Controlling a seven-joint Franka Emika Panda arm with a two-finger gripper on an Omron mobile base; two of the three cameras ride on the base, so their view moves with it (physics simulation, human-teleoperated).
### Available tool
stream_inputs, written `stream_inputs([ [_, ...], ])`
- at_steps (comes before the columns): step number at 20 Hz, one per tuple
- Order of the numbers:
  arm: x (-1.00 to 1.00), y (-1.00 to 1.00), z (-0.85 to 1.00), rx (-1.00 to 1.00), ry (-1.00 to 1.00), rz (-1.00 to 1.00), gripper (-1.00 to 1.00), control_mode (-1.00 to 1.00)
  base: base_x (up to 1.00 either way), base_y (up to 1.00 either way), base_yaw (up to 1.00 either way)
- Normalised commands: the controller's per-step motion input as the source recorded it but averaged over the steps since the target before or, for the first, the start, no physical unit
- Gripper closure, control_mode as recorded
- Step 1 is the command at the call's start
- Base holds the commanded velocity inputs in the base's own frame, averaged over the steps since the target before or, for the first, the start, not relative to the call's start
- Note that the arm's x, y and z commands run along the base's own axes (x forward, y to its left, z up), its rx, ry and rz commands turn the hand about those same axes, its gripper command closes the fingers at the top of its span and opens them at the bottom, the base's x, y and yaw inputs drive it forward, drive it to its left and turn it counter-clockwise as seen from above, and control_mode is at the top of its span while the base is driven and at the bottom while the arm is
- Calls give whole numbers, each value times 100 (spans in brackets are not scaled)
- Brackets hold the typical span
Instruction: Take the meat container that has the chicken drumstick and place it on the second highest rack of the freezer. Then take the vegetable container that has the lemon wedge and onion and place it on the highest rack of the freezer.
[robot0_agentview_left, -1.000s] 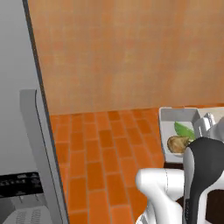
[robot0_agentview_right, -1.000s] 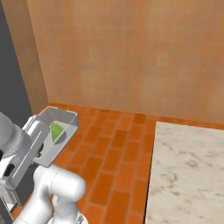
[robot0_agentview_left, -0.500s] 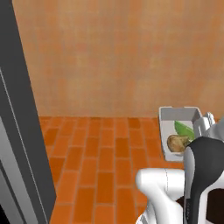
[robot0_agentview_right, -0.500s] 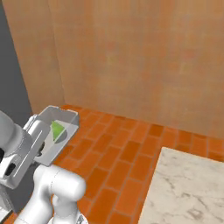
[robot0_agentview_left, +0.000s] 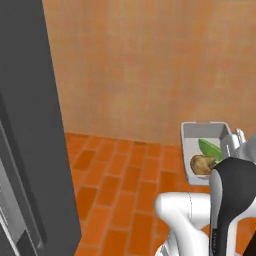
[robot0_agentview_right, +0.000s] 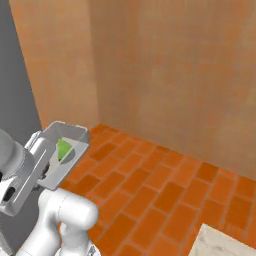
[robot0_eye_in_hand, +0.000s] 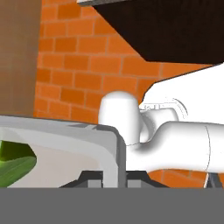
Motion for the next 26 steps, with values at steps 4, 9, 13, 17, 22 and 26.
stream_inputs([
  [4, 0, 0, 0, 0, 0, 0, 100, 100, 99, -20, 33],
  [9, 0, 0, 0, 0, 0, 0, 100, 100, 42, 1, 52],
  [13, 0, 0, 0, 0, 0, 0, 100, 100, 27, 1, 58],
  [17, 0, 0, 0, 0, 0, 0, 100, 100, 31, -1, 59],
  [22, 0, 0, 0, 0, 0, 0, 100, 100, 29, -12, 63],
  [26, 0, 0, 0, 0, 0, 0, 100, 100, 20, -22, 69],
])
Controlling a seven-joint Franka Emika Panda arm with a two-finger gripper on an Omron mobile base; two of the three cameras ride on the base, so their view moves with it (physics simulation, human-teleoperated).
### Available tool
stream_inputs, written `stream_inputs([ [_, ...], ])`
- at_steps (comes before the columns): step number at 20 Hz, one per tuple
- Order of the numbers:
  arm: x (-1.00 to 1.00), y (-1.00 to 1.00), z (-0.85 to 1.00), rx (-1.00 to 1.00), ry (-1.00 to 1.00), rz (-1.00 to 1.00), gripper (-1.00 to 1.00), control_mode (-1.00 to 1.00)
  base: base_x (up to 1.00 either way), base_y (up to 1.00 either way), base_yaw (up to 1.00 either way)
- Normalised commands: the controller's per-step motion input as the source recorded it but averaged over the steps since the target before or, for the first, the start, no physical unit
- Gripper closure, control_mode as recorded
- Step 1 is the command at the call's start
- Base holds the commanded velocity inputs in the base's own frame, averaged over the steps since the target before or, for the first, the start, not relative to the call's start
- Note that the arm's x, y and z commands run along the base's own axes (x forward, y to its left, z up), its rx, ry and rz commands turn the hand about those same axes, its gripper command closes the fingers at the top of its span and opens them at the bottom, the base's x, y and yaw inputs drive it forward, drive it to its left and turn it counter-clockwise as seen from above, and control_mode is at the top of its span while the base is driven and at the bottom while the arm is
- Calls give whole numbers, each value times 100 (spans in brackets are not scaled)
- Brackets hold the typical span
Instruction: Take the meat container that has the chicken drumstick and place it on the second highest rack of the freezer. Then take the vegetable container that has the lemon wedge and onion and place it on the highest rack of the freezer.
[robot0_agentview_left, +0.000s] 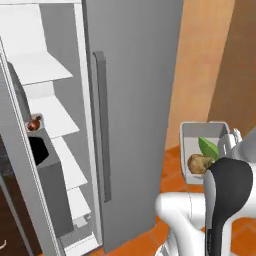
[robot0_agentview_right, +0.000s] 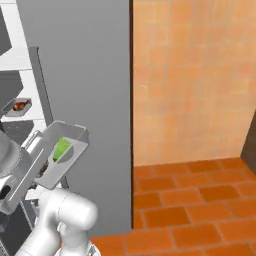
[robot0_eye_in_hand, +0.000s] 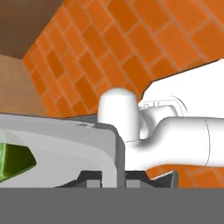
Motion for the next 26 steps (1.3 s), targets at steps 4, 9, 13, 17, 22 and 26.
stream_inputs([
  [4, 0, 0, 0, 0, 0, 0, 100, 100, 9, -32, 70],
  [9, 0, 0, 0, 0, 0, 0, 100, 100, 5, -38, 69],
  [13, 0, 0, 0, 0, 0, 0, 100, 100, 17, -50, 63],
  [17, 0, 0, 0, 0, 0, 0, 100, 100, 51, -42, 49],
  [22, 0, 0, 0, 0, 0, 0, 100, 100, 65, -20, 38],
  [26, 0, 0, 0, 0, 0, 0, 100, 100, 31, -5, 54],
])
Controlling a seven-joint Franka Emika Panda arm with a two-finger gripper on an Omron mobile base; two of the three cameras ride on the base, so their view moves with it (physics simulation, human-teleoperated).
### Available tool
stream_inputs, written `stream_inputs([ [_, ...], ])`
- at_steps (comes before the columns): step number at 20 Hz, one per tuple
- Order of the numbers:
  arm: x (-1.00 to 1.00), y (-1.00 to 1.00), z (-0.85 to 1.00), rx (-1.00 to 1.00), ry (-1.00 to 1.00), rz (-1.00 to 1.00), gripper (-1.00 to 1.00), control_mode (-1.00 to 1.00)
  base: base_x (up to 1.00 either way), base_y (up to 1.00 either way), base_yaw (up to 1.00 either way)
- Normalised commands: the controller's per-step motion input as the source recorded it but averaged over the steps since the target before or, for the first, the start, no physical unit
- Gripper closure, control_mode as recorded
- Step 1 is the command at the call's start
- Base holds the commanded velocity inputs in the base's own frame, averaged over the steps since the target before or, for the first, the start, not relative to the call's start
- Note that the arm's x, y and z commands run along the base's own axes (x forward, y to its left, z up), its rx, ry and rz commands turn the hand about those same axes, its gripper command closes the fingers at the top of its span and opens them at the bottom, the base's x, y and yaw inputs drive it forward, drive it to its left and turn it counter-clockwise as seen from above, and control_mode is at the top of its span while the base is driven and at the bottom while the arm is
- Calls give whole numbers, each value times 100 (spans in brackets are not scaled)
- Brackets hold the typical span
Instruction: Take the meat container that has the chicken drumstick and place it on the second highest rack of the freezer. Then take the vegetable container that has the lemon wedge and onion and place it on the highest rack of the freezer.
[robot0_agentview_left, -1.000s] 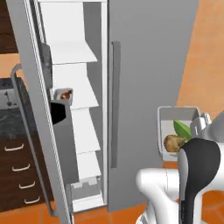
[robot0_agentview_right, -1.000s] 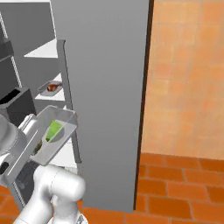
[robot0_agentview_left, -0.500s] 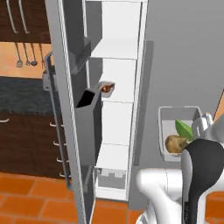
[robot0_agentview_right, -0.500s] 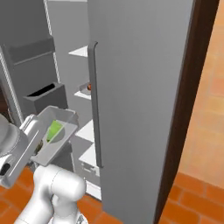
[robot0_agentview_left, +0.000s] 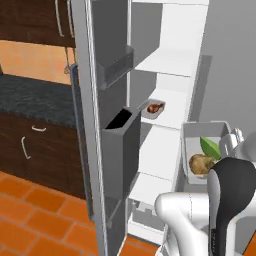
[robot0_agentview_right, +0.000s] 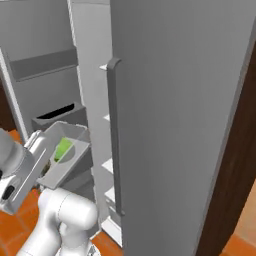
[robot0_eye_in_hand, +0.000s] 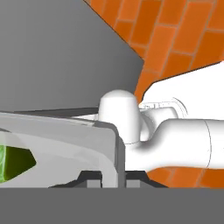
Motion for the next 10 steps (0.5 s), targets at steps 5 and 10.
stream_inputs([
  [5, 0, 0, 0, 0, 0, 0, 100, 100, 28, -13, 57],
  [10, 0, 0, 0, 0, 0, 0, 100, 100, 13, -56, 35],
])
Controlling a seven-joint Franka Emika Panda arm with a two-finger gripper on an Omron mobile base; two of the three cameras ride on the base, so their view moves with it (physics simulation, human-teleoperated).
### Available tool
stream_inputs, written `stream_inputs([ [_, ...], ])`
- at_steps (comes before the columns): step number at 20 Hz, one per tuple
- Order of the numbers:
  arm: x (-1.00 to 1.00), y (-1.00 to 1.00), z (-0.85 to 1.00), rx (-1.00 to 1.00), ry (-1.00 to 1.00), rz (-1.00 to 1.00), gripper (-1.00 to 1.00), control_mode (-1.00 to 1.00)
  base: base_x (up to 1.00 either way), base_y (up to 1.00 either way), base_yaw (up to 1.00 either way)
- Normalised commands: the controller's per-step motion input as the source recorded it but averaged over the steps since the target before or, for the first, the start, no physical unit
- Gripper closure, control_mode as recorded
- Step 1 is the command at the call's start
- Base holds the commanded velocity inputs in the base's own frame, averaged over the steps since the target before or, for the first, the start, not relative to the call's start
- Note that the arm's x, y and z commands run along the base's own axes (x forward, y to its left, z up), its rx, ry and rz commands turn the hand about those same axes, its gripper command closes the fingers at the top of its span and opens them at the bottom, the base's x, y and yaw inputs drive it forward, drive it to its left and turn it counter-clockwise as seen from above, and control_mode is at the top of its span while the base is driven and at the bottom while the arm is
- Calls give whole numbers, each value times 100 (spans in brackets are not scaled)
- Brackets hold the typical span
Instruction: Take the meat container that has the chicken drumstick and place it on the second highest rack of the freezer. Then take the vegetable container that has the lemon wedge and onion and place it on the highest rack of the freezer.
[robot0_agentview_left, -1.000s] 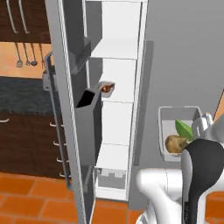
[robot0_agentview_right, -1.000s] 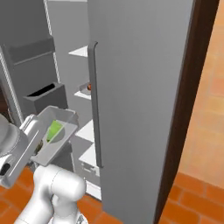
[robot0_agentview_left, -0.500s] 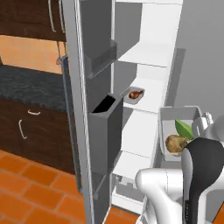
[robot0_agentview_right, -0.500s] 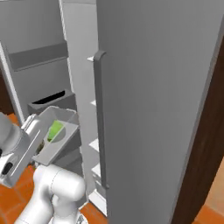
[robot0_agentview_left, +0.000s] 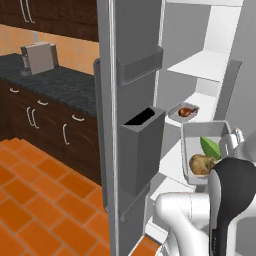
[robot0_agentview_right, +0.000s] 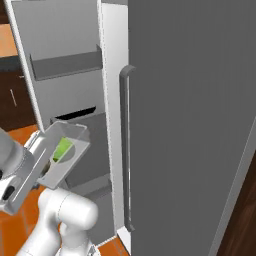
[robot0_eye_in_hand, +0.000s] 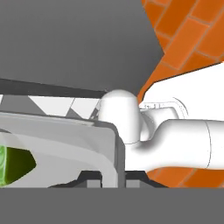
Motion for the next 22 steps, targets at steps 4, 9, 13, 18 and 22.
stream_inputs([
  [4, 2, -27, 22, 8, -1, 0, 100, -100, 0, 0, 0],
  [9, 46, 8, 65, 0, 0, -5, 100, -100, 0, 0, 0],
  [13, 55, 0, 52, 0, 0, 0, 100, -100, 0, 0, 0],
  [18, 80, 0, 45, -1, 5, 0, 100, -100, 0, 0, 0],
  [22, 65, -7, 33, 0, -8, -4, 100, -100, 0, 0, 0],
])
